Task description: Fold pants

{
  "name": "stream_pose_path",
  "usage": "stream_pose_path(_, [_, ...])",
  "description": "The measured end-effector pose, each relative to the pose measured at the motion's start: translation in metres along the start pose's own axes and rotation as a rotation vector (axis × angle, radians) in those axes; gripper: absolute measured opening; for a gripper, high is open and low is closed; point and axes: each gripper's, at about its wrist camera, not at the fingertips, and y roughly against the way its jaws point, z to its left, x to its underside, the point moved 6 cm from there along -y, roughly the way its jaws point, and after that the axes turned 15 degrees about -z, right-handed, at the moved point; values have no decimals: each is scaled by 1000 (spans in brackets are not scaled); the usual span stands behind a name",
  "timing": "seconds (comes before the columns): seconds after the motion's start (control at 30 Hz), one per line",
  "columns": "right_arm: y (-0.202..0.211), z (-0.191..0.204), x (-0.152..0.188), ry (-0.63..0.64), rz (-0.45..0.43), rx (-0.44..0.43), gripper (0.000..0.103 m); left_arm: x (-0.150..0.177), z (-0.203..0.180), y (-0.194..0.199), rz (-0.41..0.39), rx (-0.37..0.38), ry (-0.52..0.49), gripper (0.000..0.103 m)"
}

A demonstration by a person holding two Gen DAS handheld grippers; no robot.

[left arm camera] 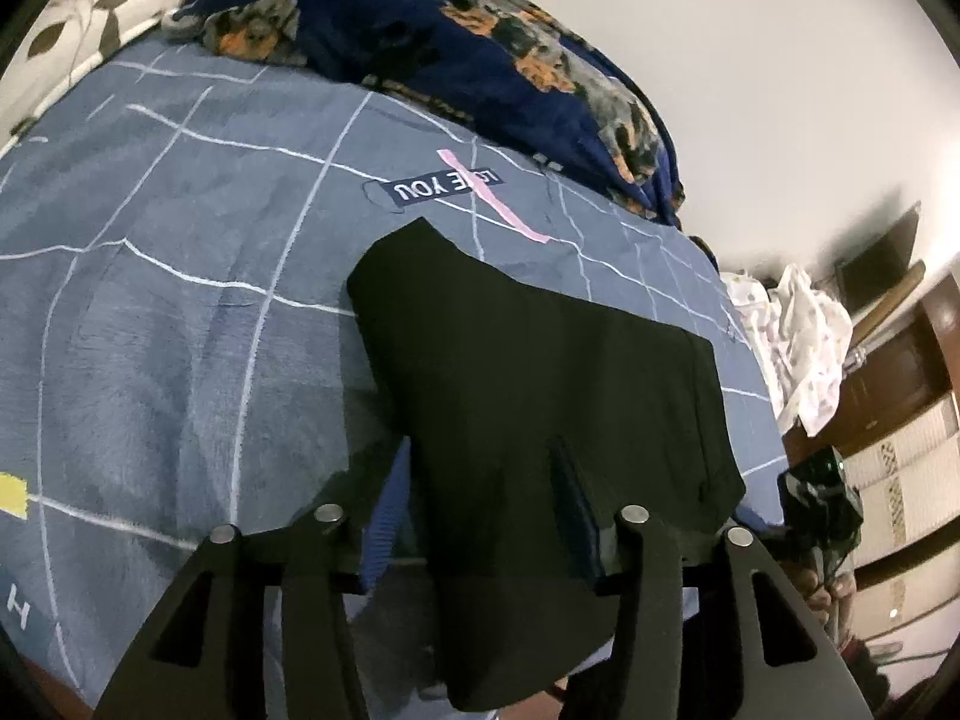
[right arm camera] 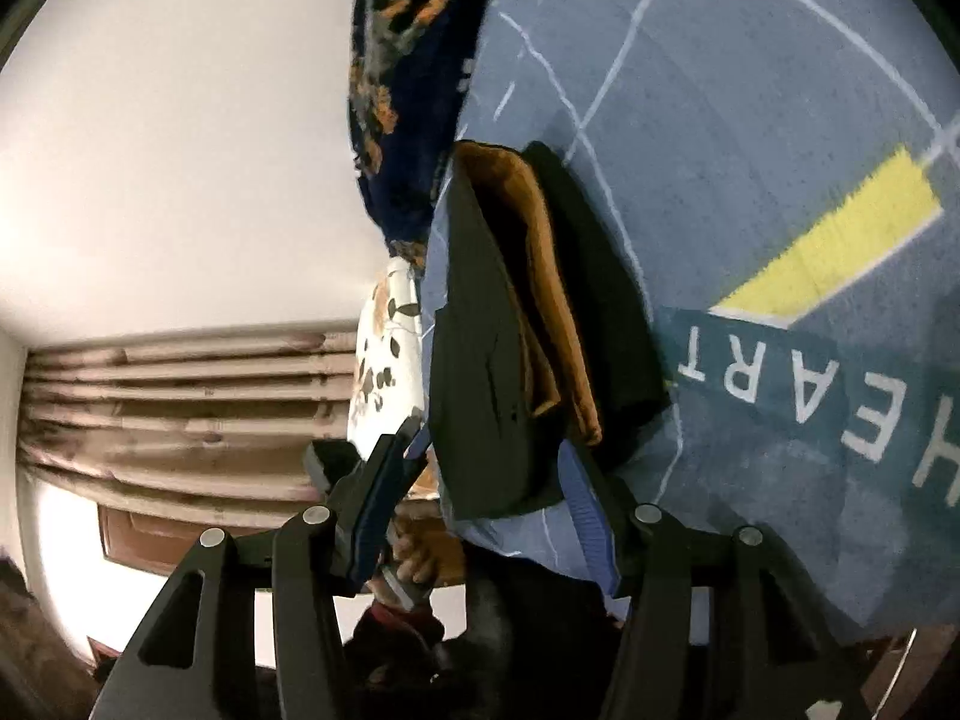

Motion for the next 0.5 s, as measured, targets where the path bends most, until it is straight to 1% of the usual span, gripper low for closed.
stream_pose_path(0.07, [-3,-2,-2,15,-5,23,51,1,-3,2,-9,1,-7,52])
stream_pose_path(0.1, [-5,-2,-4,23,-16,42,51,2,-3,3,-9,0,-6,55])
stream_pose_path(0.17, [-9,0,-7,28,-24,43,52,3,-3,3,-11,8,2,58])
stream_pose_path(0.2, [-12,2,-9,48,-32,58,50,4,-3,3,-14,13,6,59])
stream_pose_path(0.23, [-13,4,-9,70,-38,75,44,5,-3,3,-13,14,7,61])
stream_pose_path(0.27, [-14,4,-8,85,-41,93,21,6,-2,2,-8,14,7,61])
stream_pose_path(0.3, [-16,7,-7,104,-47,114,14,8,-2,2,-3,12,8,61])
stream_pose_path(0.43, [-6,38,1,183,-87,92,14,11,0,3,1,11,11,61])
stream_pose_path(0.5, [1,46,7,177,-96,69,14,11,-1,3,-3,12,7,62])
